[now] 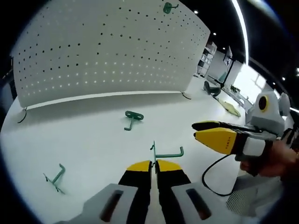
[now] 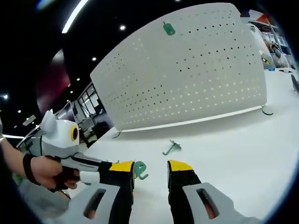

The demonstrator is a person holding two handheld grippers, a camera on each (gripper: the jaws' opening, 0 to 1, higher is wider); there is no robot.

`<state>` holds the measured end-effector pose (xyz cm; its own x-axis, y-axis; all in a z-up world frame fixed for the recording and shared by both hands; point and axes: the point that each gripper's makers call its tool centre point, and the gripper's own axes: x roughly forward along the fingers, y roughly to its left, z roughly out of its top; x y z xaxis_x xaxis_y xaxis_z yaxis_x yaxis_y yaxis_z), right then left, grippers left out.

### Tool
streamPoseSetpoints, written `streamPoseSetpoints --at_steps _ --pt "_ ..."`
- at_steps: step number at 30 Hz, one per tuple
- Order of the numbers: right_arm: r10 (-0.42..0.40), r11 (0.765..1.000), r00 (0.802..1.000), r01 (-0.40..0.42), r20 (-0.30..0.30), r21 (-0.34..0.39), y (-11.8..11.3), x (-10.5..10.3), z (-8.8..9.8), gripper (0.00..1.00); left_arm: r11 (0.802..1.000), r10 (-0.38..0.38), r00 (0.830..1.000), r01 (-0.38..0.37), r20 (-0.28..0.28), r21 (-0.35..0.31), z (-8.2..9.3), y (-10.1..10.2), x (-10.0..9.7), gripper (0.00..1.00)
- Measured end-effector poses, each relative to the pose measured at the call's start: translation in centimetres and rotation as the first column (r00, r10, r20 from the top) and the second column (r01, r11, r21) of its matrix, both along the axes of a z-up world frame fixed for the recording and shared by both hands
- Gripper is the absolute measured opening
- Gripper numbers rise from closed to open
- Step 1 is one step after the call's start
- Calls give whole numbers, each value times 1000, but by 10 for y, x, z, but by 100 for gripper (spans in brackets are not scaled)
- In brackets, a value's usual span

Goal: Insert the hook assembly into the mounting plate slot until the hook locks in place.

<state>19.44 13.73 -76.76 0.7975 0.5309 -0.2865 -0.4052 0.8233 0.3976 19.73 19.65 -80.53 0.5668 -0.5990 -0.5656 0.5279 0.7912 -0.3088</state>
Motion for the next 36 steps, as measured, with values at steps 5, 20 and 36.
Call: streamPoseSetpoints --at_steps 5,20,36 --pt "30 999 1000 -30 -2 34 6 -4 10 23 999 -1 999 3 37 -53 17 -2 0 4" --pt "96 993 994 -100 51 66 30 -10 42 11 980 17 985 18 174 -200 66 -4 -9 4" --pt "118 970 992 -125 45 209 49 -15 70 3 968 32 930 62 366 -243 101 4 -14 4"
